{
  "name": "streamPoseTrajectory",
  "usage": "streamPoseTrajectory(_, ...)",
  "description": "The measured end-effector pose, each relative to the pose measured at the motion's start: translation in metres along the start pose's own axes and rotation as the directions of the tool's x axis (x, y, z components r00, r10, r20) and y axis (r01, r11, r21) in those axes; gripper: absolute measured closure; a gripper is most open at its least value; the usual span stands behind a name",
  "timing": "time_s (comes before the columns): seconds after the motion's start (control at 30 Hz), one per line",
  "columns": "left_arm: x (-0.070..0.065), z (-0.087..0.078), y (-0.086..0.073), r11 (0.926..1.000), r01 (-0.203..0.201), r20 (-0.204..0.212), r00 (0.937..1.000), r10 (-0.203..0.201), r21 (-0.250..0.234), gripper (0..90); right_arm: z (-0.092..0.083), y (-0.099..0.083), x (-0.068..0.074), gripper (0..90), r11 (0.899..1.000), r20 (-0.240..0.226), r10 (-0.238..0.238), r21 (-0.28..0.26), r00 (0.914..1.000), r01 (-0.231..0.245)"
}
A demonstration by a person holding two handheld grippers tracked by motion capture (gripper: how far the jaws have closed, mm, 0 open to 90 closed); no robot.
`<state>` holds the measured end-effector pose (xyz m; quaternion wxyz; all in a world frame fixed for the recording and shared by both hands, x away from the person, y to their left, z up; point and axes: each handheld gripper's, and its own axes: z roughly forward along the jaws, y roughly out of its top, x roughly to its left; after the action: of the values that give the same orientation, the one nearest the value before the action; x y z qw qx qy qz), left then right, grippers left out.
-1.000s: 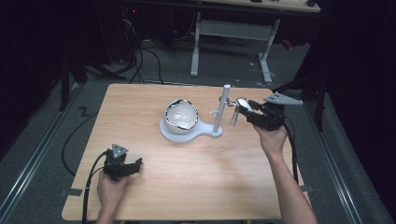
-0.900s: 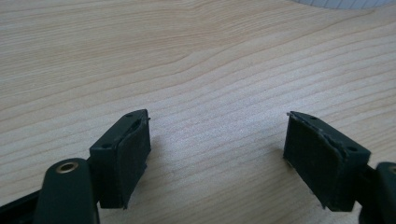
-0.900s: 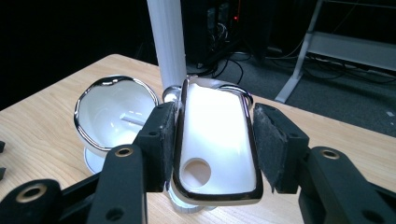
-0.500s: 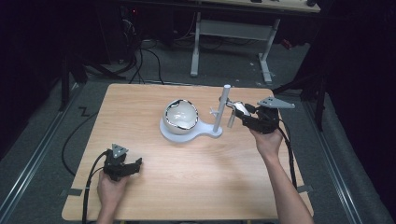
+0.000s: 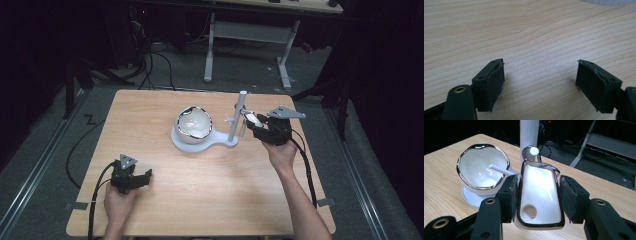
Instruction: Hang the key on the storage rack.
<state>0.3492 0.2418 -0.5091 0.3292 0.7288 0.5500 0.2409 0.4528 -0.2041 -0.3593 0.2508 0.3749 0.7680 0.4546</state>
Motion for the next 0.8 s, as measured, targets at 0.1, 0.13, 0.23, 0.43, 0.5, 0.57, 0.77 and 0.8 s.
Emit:
streamPoseTrajectory(0.1, 0.000, 0.000, 0.000, 1.0000, 0.000, 0.000, 1.0000, 0.000, 0.000, 23.3, 0.003, -0.001, 0.003, 50.8, 1.000, 0.005, -0.008, 0.006, 1.0000, 0.008)
streamPoseTrajectory(0.13, 0.000, 0.000, 0.000, 1.0000, 0.000, 0.000, 1.0000, 0.000, 0.000, 23.3, 0.003, -0.001, 0.003, 50.8, 1.000, 0.006, -0.009, 0.008, 0.9999, 0.009)
streamPoseTrajectory(0.23, 0.000, 0.000, 0.000, 1.0000, 0.000, 0.000, 1.0000, 0.000, 0.000, 23.2, 0.006, -0.002, 0.006, 50.7, 1.000, 0.015, -0.019, 0.014, 0.9997, 0.019)
streamPoseTrajectory(0.43, 0.000, 0.000, 0.000, 1.0000, -0.001, 0.000, 1.0000, 0.001, 0.000, 23.3, 0.012, -0.006, 0.009, 50.6, 0.999, 0.021, -0.028, 0.023, 0.9994, 0.028)
streamPoseTrajectory(0.5, 0.000, 0.000, 0.000, 1.0000, 0.000, 0.000, 1.0000, 0.000, 0.000, 23.3, 0.014, -0.009, 0.009, 50.6, 0.999, 0.019, -0.018, 0.030, 0.9997, 0.017)
streamPoseTrajectory(0.57, 0.000, 0.000, 0.000, 1.0000, -0.001, 0.000, 1.0000, 0.001, 0.000, 23.3, 0.016, -0.014, 0.008, 50.6, 0.999, 0.019, -0.009, 0.034, 0.9998, 0.008)
streamPoseTrajectory(0.77, 0.000, 0.000, 0.000, 1.0000, -0.001, 0.000, 1.0000, 0.001, 0.000, 23.3, 0.019, -0.019, 0.007, 50.6, 0.999, 0.021, 0.001, 0.042, 0.9998, -0.001)
streamPoseTrajectory(0.8, 0.000, 0.000, 0.000, 1.0000, -0.001, 0.000, 1.0000, 0.001, 0.000, 23.3, 0.019, -0.020, 0.007, 50.5, 0.999, 0.023, 0.001, 0.047, 0.9997, -0.002)
